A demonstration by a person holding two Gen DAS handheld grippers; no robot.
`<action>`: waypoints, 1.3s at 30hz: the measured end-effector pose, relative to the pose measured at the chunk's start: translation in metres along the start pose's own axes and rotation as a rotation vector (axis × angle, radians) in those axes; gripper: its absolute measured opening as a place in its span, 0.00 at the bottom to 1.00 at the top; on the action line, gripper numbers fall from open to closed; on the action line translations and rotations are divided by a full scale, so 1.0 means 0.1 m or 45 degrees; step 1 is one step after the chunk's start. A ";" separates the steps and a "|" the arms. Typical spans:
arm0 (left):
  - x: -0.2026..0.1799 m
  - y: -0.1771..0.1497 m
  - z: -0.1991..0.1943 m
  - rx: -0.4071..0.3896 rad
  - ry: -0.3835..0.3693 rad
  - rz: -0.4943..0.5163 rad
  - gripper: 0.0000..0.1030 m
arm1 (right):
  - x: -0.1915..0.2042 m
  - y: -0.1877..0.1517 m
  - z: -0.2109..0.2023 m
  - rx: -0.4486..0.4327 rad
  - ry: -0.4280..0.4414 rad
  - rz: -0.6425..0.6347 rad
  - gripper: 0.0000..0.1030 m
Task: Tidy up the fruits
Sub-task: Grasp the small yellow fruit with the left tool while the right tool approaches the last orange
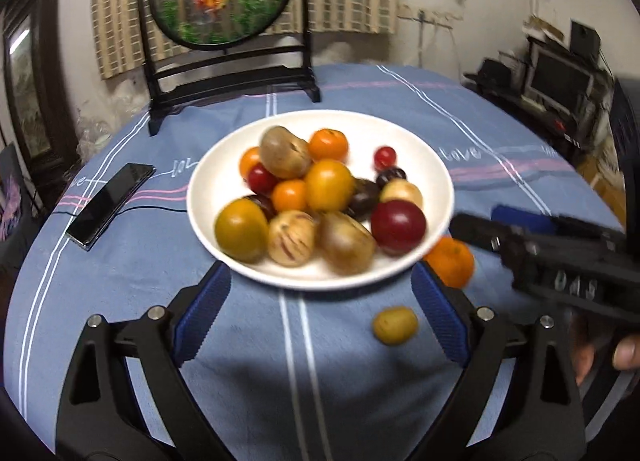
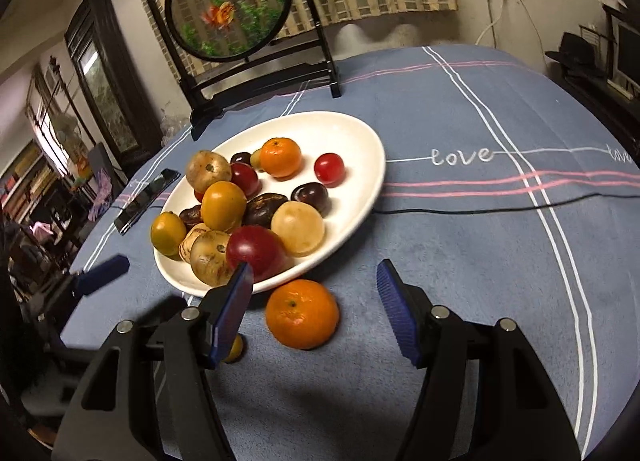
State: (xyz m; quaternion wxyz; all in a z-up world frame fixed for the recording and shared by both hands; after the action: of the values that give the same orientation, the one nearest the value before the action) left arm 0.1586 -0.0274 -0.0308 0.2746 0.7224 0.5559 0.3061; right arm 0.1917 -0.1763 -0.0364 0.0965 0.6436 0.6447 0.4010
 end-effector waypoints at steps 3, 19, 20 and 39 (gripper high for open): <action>-0.08 -0.06 0.03 0.035 -0.015 0.030 0.91 | -0.02 -0.02 -0.02 0.000 0.012 0.012 0.63; -0.34 -0.23 0.35 0.239 -0.205 0.097 0.28 | 0.00 -0.11 -0.05 0.029 0.065 0.008 0.63; -0.35 -0.25 0.35 0.243 -0.204 0.105 0.29 | 0.00 -0.11 -0.05 0.031 0.064 0.008 0.63; 0.00 -0.36 0.24 0.242 -0.150 -0.007 0.28 | 0.16 -0.36 0.26 0.226 -0.152 -0.122 0.63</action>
State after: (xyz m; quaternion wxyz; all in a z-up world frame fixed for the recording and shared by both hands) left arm 0.1539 -0.0207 -0.0731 0.2377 0.7604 0.5673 0.2083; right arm 0.1792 -0.1462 -0.0702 0.0964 0.6408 0.7009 0.2980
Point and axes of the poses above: each gripper's, at about its wrist camera, not at the fingertips, and z roughly the way its jaws point, x to its left, y to its top, the point moved 4 cm from there along z, roughly the way its jaws point, and after that the axes turned 8 degrees about z, right-handed, at the moved point
